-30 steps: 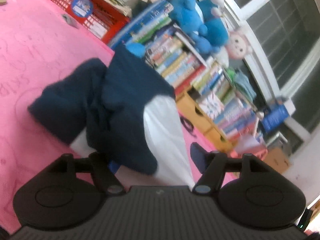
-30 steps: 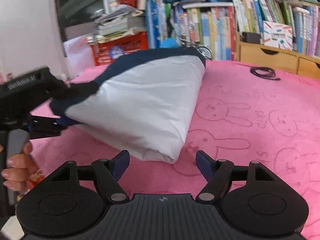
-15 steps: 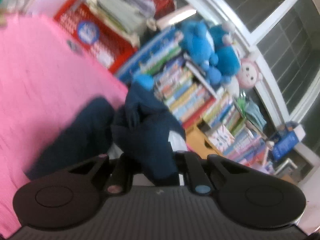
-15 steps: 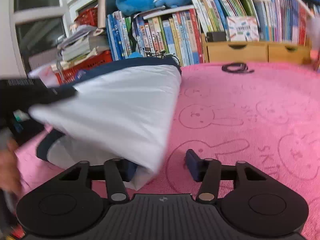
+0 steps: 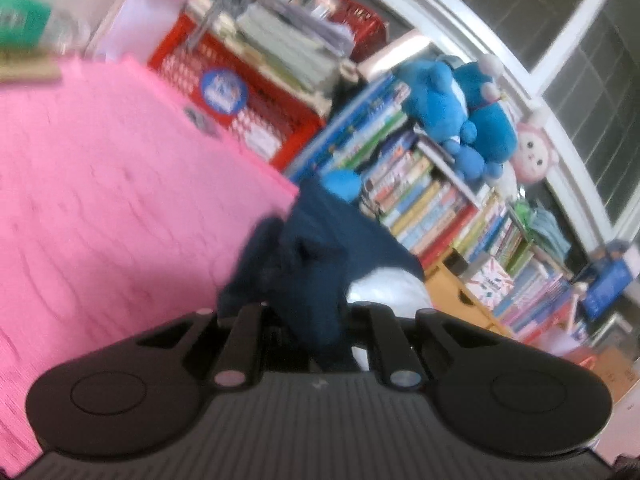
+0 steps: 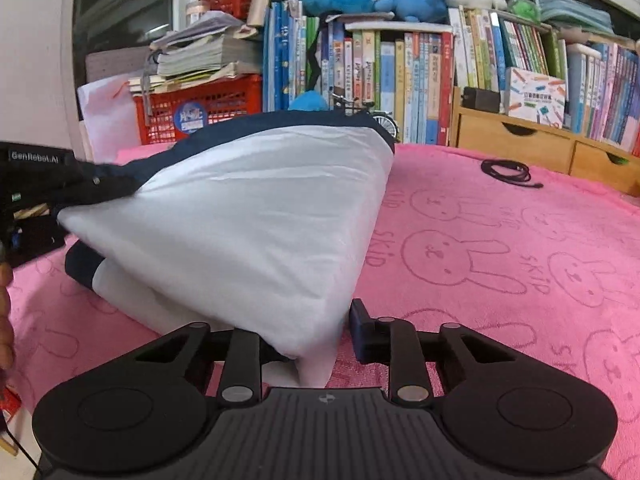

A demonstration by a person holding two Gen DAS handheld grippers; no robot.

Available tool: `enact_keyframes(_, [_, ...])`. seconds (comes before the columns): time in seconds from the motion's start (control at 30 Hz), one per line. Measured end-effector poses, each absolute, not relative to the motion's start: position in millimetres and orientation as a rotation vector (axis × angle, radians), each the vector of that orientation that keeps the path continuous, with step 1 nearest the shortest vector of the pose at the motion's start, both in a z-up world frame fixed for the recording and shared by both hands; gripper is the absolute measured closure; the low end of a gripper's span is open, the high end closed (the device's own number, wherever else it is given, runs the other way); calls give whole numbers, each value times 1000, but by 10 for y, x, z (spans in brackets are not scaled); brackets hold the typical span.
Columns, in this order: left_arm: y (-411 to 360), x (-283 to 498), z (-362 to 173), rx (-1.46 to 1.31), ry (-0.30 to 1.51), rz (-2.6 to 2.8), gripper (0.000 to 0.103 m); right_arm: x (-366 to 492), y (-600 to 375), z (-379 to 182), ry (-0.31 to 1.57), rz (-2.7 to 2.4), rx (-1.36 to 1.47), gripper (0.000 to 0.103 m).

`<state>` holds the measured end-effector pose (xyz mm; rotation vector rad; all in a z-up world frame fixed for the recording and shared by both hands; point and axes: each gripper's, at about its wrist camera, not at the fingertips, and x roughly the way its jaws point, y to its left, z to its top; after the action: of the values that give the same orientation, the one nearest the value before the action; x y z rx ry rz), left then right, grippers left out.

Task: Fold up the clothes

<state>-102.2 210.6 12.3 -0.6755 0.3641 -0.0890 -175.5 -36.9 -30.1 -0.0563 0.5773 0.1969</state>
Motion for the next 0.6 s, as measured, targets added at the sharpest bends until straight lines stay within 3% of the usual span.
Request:
enact_keyframes(0.17, [2135, -1054, 133, -617, 362, -73, 90, -1840, -304, -257, 505, 199, -149, 85])
enact_keyframes(0.5, [2302, -1142, 147, -598, 382, -57, 86, -1859, -322, -275, 446, 199, -259, 86])
enact_keyframes(0.6, [2464, -1256, 180, -526, 373, 107, 97, -1848, -348, -311, 457, 193, -232, 86])
